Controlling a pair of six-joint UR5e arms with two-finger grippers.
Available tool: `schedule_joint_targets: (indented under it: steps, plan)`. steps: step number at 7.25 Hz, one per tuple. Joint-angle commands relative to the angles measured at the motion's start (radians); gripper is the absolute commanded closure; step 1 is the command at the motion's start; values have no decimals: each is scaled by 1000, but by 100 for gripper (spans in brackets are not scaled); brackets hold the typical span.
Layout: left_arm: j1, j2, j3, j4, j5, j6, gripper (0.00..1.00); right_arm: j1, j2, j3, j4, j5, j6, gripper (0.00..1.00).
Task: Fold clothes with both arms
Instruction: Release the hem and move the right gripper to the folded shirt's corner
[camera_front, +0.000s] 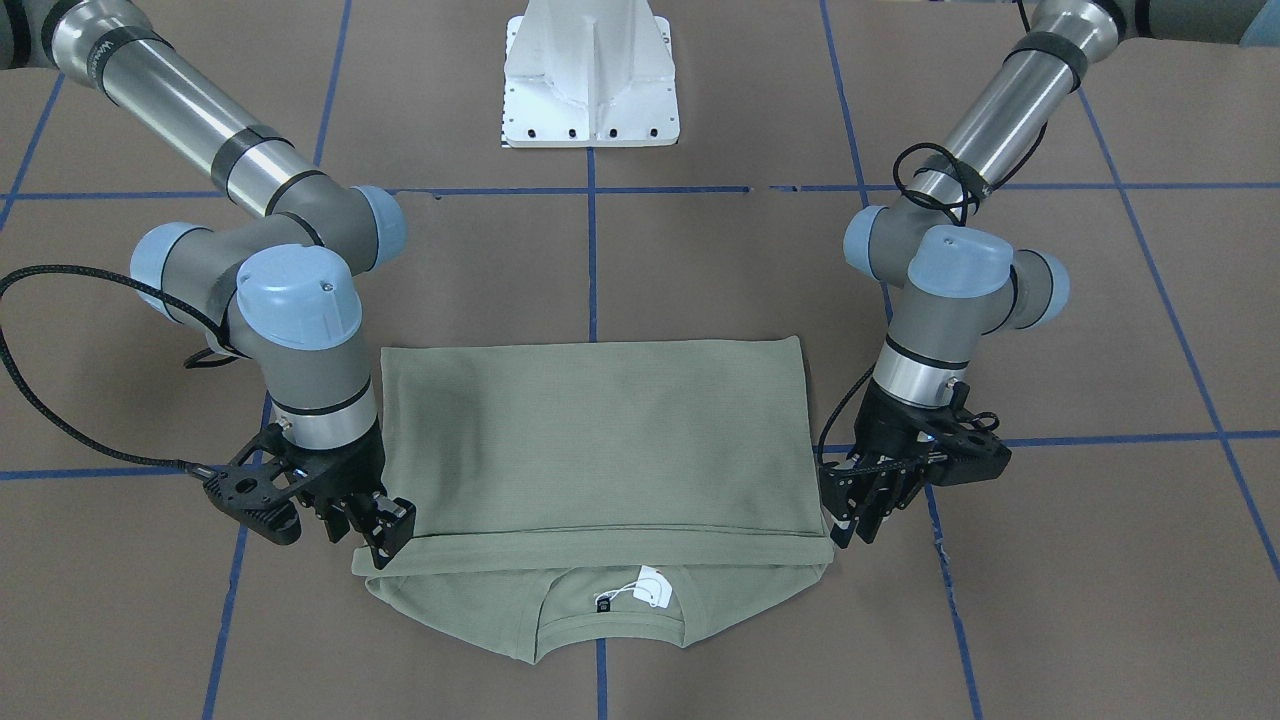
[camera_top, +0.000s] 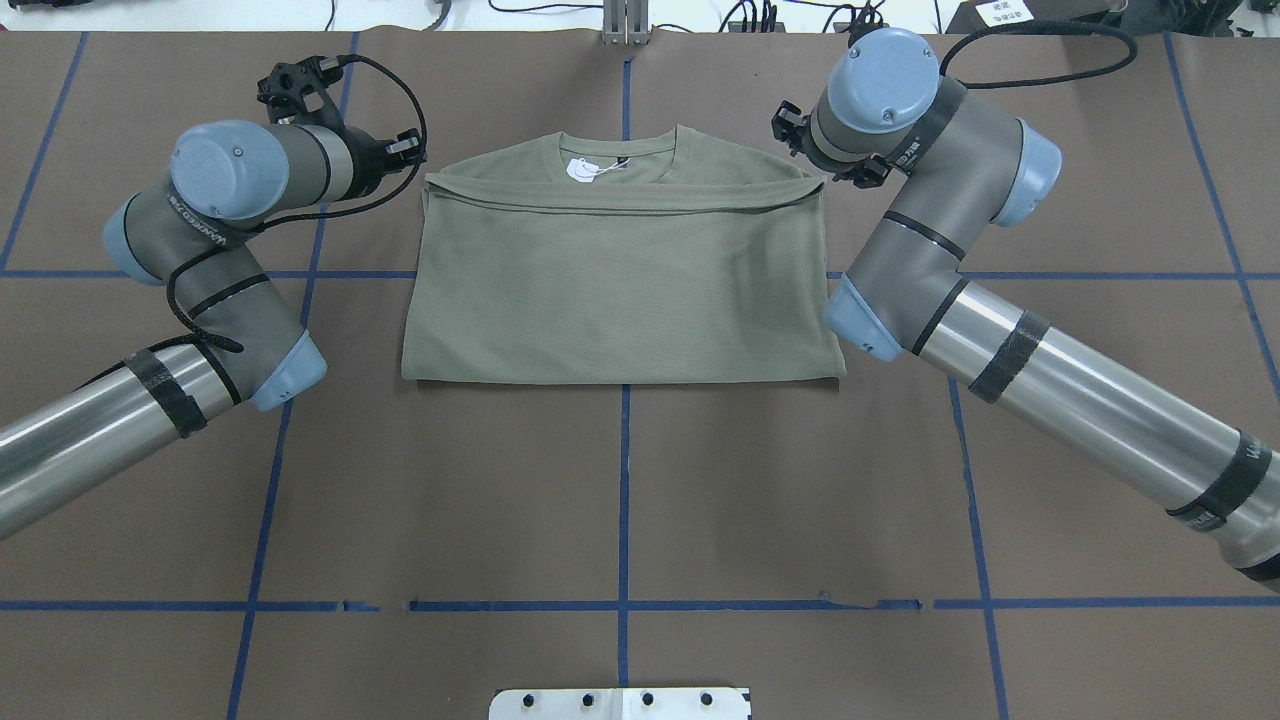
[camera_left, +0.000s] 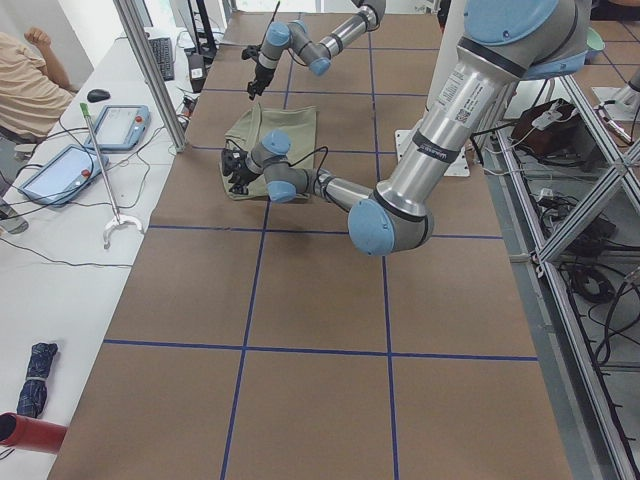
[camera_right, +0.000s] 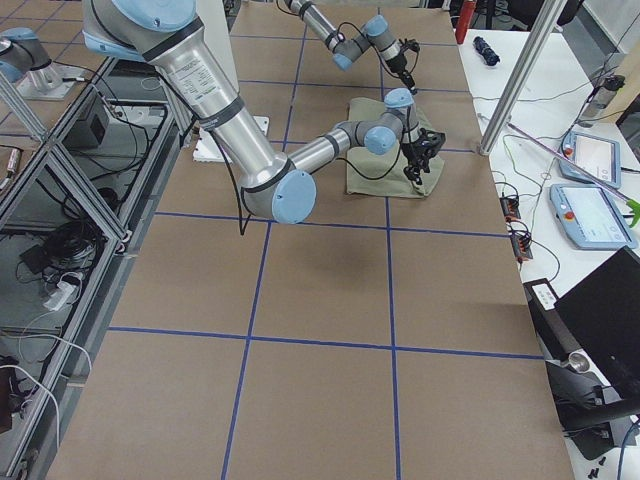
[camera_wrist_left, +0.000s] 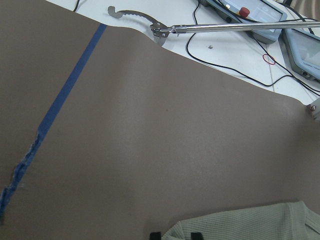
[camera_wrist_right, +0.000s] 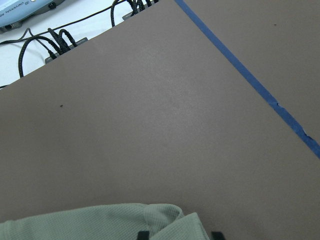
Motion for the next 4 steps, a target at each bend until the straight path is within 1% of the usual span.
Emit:
schedule_joint_targets:
  steps: [1,2,3,4]
  plan:
    - [-3,11,-5,-43,-7,1,53,-65,-148,205,2,1,21,0]
    - [-1,17,-43,-44,-10,1,52,-96,-261,361,2,9,81,0]
    - [1,26,-63,-44,-33,0,51,-134,-329,446,4,1,163,0]
    - [1,26,-63,-44,-57,-2,50,-180,-348,470,4,-4,285,0]
